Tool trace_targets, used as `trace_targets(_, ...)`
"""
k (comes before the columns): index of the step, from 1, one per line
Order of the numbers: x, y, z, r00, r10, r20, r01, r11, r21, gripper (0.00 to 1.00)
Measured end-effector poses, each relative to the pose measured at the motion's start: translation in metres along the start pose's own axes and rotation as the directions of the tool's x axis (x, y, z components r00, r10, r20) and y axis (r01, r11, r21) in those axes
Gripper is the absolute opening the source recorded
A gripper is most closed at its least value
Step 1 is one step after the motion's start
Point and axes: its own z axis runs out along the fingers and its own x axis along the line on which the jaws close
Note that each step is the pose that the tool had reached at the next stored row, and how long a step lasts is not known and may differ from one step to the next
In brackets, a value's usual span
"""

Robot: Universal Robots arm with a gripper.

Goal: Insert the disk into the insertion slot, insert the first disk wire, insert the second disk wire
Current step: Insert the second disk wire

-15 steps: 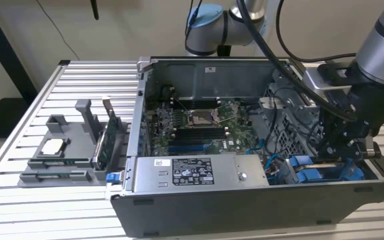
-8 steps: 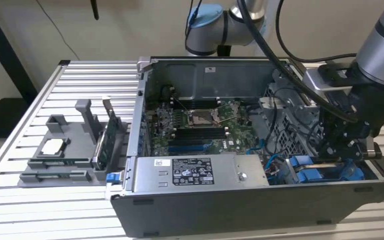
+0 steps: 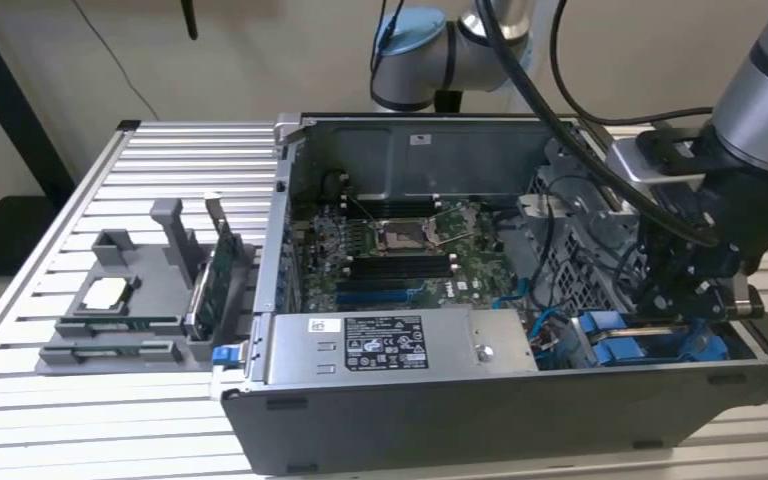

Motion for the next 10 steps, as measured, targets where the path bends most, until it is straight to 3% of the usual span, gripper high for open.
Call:
trace_targets(9,0.0003,0.0004,0.0033,0.9999,-0.01,0.0014,0.01,0.9999,-0.001,0.17)
trace_targets(10,0.0001,0.0002,0.0014,0.9999,-0.01,0.0025,0.01,0.9999,-0.001,0.24)
